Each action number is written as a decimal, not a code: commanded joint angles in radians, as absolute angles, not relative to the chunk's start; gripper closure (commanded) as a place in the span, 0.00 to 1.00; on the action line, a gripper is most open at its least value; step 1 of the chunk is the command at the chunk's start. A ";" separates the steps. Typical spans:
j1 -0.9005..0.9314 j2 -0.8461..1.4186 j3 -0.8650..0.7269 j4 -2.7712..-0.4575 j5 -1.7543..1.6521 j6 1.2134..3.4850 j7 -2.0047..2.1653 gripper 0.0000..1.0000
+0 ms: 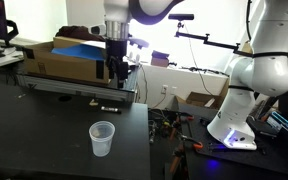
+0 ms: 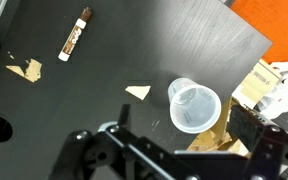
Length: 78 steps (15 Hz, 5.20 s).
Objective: Move the cup to the right
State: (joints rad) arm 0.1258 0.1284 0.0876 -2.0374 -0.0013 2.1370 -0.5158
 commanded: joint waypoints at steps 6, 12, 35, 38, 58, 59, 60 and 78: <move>0.109 0.258 0.132 -1.961 -0.092 2.030 -0.744 0.00; 0.113 0.302 0.155 -1.964 -0.111 2.079 -0.876 0.00; 0.086 0.375 0.227 -1.946 0.002 2.318 -1.095 0.00; 0.088 0.414 0.239 -1.932 0.019 2.323 -1.128 0.00; 0.114 0.574 0.212 -1.849 -0.139 2.385 -1.024 0.00; 0.115 0.579 0.214 -1.845 -0.139 2.384 -1.025 0.00; 0.116 0.582 0.216 -1.840 -0.140 2.382 -1.025 0.00; 0.121 0.563 0.218 -1.829 -0.128 2.369 -0.986 0.99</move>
